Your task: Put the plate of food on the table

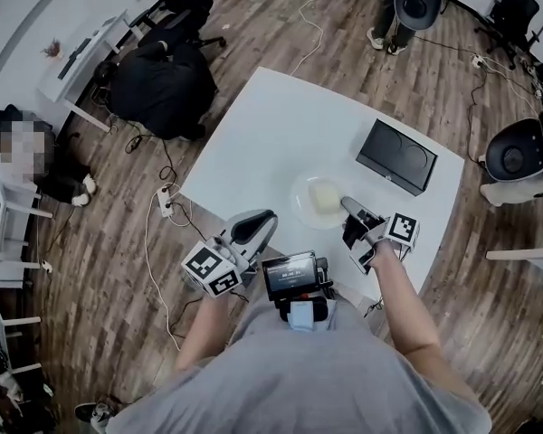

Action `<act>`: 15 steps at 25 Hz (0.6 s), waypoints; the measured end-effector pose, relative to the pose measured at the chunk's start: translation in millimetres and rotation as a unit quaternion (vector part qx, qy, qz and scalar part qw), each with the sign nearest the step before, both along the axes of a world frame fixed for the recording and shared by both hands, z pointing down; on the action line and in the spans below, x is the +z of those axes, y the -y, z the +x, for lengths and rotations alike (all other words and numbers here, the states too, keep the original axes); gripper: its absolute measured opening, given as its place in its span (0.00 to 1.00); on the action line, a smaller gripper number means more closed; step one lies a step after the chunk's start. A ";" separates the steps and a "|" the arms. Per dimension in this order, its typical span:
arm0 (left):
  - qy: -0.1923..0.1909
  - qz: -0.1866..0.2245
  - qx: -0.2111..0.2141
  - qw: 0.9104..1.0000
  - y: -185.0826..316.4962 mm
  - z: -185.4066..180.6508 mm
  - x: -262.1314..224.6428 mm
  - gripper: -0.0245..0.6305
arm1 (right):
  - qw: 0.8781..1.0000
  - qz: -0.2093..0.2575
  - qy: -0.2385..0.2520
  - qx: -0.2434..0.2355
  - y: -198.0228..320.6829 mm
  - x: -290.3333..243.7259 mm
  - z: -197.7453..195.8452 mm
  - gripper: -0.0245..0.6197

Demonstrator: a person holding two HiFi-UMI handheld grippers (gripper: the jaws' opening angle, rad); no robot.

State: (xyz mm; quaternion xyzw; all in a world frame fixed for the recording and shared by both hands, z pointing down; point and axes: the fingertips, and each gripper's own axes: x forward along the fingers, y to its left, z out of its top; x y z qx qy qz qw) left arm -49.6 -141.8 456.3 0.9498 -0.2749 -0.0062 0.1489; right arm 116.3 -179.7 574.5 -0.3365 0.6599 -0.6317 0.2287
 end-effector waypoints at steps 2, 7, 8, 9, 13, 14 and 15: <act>0.003 -0.006 -0.002 1.000 9.8 0.7 9.2 0.10 | 1.000 -0.008 0.004 0.004 10.2 13.3 -3.9 0.10; -0.004 -0.023 0.001 1.000 38.7 -15.5 20.0 0.10 | 1.000 -0.021 0.000 0.010 45.4 43.6 -27.0 0.10; -0.002 -0.026 0.001 1.000 41.4 -18.8 23.2 0.10 | 1.000 -0.023 -0.005 0.010 49.9 50.7 -30.9 0.10; -0.001 -0.029 0.001 1.000 43.5 -22.2 26.3 0.10 | 1.000 -0.026 -0.009 0.010 53.6 58.0 -34.5 0.10; 0.003 -0.036 -0.004 0.999 50.0 -33.0 30.5 0.10 | 0.999 -0.041 -0.022 0.013 65.1 86.8 -43.9 0.10; 0.004 -0.038 -0.005 0.999 51.3 -35.7 30.1 0.10 | 0.999 -0.042 -0.022 0.013 67.7 92.7 -46.4 0.10; 0.005 -0.039 -0.004 0.999 52.2 -38.7 30.4 0.10 | 0.999 -0.045 -0.021 0.012 70.0 98.3 -49.6 0.10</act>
